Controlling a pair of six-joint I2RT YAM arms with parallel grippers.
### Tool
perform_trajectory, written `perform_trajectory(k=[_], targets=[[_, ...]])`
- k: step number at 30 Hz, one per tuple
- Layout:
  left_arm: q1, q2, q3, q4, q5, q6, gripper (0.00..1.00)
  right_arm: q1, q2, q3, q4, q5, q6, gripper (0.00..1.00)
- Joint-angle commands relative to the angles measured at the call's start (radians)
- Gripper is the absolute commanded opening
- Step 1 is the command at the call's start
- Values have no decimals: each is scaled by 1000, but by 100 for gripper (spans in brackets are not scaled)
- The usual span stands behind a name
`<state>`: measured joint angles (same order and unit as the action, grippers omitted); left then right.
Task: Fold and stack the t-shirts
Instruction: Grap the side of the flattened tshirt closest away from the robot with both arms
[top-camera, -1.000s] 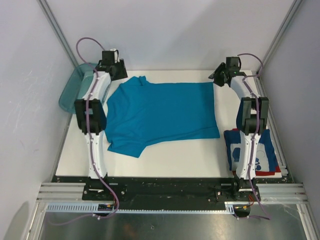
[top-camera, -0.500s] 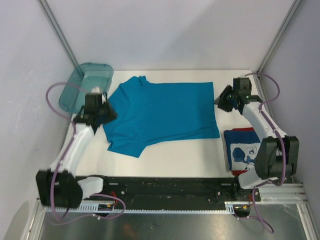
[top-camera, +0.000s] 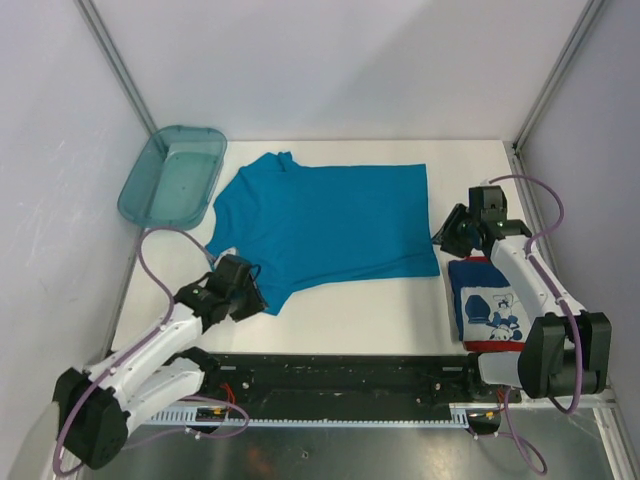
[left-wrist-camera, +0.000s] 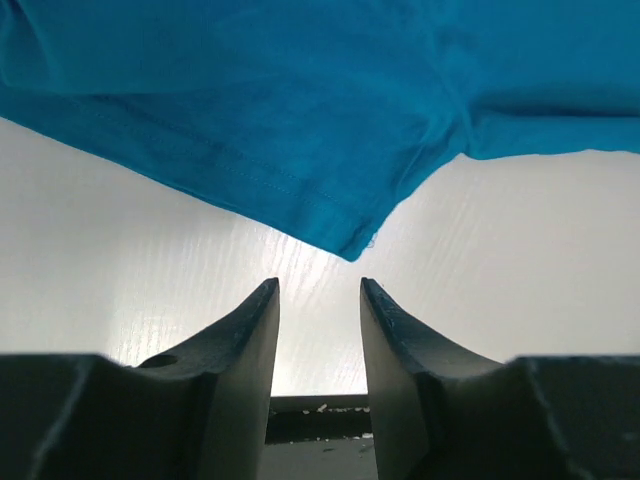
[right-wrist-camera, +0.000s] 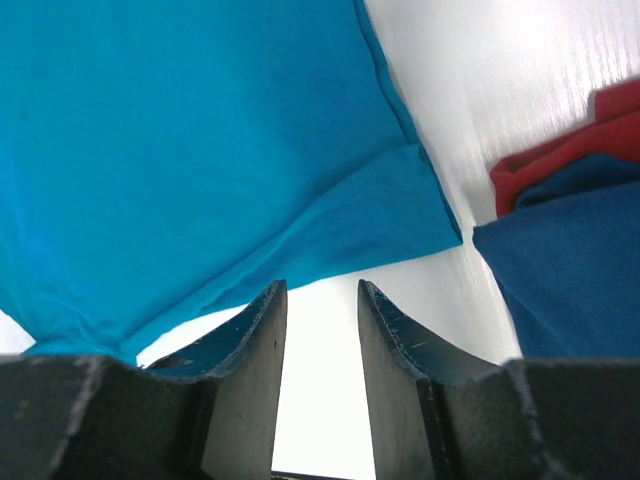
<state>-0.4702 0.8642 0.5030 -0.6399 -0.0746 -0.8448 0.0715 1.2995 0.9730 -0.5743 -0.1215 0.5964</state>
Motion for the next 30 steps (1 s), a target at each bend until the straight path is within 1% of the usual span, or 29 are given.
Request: perform_trajectory(k=[1,4,9,15,23,26,30], targets=[[-62,90,23,16,-136,-98,44,5,-54,-33,-9,-9,-36,39],[-70,143,51,15,-194,-89,45,5,-66,-46,-11,-11,-46,39],[-71,183,71,14,-284,-79,45,4,-74,-65,-3,-22,-53,39],[-71,245,92,14,-353,-49,46,5,-75,-80,15,-36,-54,39],[-71,383,138,28,-402,-13,50,5,-78,-110,28,-44,-56,39],[-72,405,137,44,-405,-5,50,4,-86,-127,32,-42,-57,39],[-73,436,124,78,-390,1,47,5,-93,-141,34,-45,-56,39]])
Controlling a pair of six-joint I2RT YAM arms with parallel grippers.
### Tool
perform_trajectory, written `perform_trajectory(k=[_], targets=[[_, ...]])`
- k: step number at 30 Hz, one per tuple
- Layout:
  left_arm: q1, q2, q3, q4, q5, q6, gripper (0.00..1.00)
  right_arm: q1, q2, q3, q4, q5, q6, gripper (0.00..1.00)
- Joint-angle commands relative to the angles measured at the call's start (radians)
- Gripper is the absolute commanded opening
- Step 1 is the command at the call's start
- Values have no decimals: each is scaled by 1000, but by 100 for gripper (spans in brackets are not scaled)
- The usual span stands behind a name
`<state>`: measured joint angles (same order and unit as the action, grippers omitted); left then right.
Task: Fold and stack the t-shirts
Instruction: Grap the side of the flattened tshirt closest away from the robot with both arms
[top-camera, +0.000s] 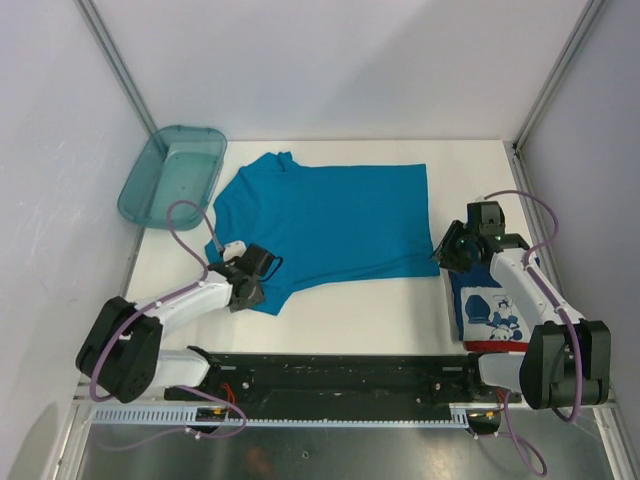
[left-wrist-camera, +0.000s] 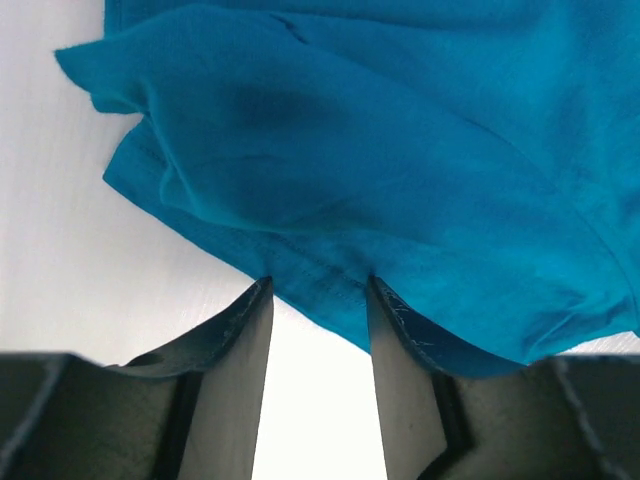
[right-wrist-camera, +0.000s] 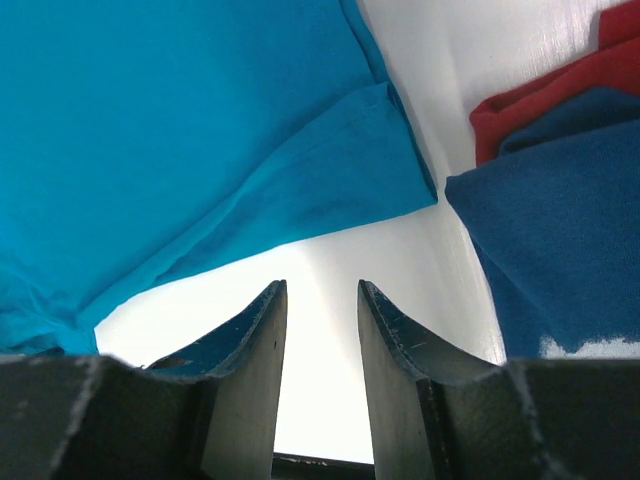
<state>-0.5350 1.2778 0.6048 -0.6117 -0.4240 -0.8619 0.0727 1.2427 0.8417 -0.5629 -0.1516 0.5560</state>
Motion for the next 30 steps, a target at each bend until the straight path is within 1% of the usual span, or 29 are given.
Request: perform_trajectory(k=[1,3,4,7,10,12,16,20,25,30], targets=[[-8,31,18,60,-35,21,45,4,-38,-11,22,-15,-17,39],[-8,47,8,75,-22,22,42,4,-43,-14,21,-12,-19,39],[-7,54,3,80,-16,20,38,3,-45,-14,19,-10,-21,39],[-11,46,-13,83,2,9,22,3,-52,-14,10,-3,-28,39],[-13,-15,-38,80,29,-12,8,2,-55,-16,5,3,-33,39],[-14,-81,-58,73,56,-25,2,1,-53,-16,5,9,-36,39],[-13,-211,-85,30,103,-53,0,-1,-29,-16,17,24,-42,39],[-14,-304,-100,-13,158,-78,0,6,12,-16,36,61,-46,39],[-14,-377,-119,-53,204,-90,0,12,69,-15,80,106,-58,38],[-14,-407,-127,-73,214,-90,0,18,161,0,140,142,-55,35]])
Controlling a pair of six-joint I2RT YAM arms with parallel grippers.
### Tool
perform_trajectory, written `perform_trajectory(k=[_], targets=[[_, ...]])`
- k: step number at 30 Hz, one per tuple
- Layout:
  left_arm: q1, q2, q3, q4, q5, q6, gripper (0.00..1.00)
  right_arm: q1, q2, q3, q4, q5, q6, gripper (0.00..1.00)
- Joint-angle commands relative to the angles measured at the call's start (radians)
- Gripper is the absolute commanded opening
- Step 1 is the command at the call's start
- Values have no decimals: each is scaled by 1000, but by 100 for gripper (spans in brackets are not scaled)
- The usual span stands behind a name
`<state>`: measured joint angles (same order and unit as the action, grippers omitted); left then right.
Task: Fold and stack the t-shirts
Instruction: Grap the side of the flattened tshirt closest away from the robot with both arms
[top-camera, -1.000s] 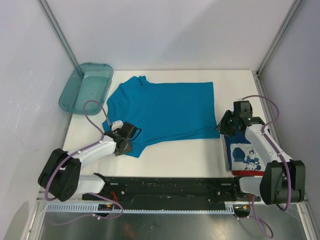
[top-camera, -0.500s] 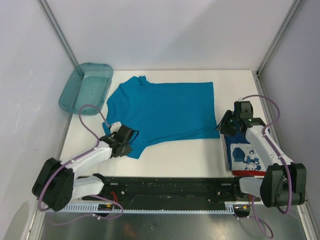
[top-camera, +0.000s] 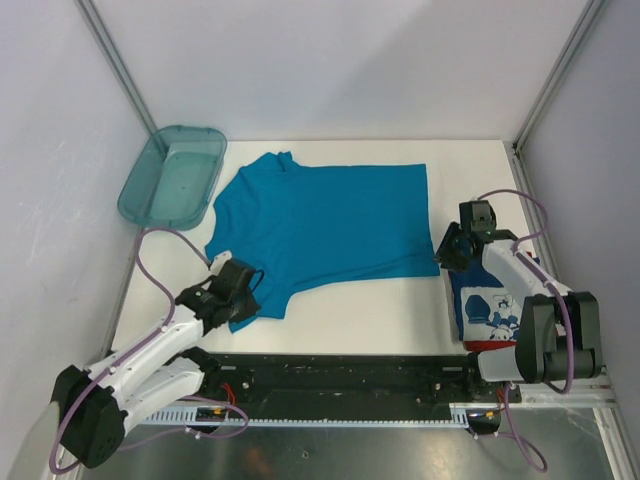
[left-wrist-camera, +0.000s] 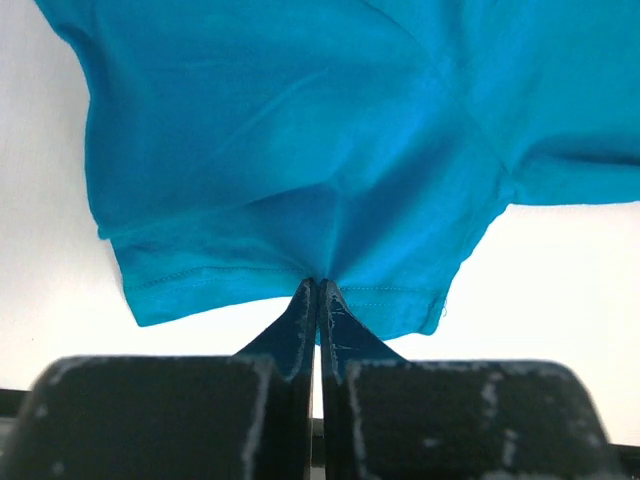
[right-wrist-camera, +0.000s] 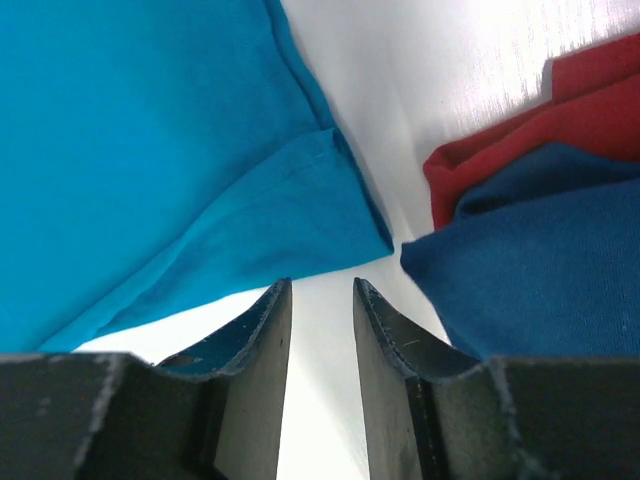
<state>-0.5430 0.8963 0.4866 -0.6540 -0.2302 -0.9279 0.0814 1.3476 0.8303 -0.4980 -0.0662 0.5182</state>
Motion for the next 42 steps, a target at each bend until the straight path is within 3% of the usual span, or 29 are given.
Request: perform_trajectory(k=[1,17,42], targets=[[-5,-27,-7,-32,22,-24,0,11,75,16,85,75,-15,34],[-6,-51,3,-52,32,-6,0,9,188,33,225,197,47,33],[-6,-48,9,-54,35,3,0,12,256,33,314,108,62,30]])
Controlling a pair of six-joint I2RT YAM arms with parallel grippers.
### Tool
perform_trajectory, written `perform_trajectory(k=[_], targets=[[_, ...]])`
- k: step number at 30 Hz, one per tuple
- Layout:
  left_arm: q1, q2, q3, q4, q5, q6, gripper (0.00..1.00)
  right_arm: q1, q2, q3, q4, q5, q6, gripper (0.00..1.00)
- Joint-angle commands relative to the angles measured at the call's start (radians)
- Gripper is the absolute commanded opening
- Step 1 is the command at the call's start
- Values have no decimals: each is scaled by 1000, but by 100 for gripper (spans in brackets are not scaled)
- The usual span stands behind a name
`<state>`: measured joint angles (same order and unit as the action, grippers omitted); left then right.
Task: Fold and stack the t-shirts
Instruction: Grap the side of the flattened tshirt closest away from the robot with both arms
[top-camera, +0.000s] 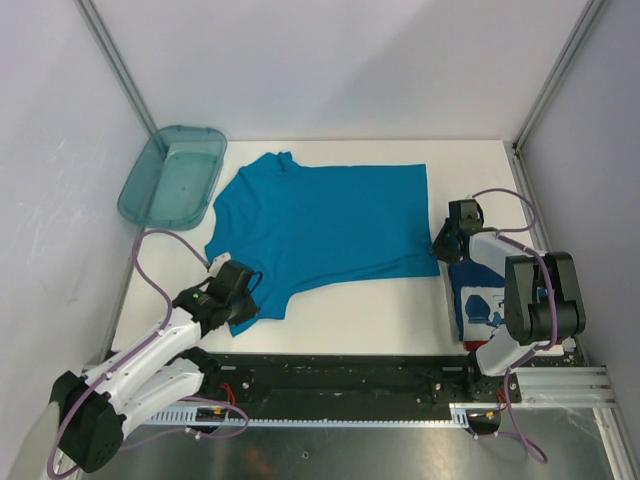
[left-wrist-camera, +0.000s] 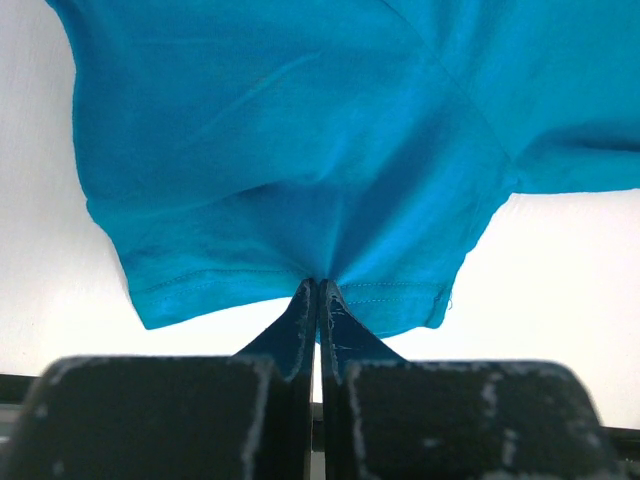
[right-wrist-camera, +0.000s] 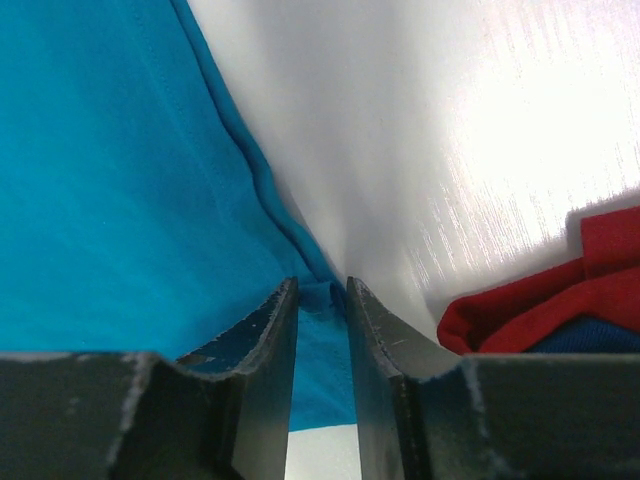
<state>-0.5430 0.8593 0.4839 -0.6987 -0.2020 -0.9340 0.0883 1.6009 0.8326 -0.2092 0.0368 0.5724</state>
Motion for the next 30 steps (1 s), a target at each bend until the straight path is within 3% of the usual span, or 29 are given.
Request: perform_trajectory(k=[1,10,22,30], targets=[[-5,-13,14,-10,9,9,0,5,0,31,21,8,9,28],[-5,-46,59,-36,21,-7,0,3,-55,31,-21,31,2,1],[-5,-138,167,-135,-19,-27,0,-2,-190,31,-86,61,-5,0],[2,55,343,-134,-168,72,0,4,-222,31,-74,63,5,0]])
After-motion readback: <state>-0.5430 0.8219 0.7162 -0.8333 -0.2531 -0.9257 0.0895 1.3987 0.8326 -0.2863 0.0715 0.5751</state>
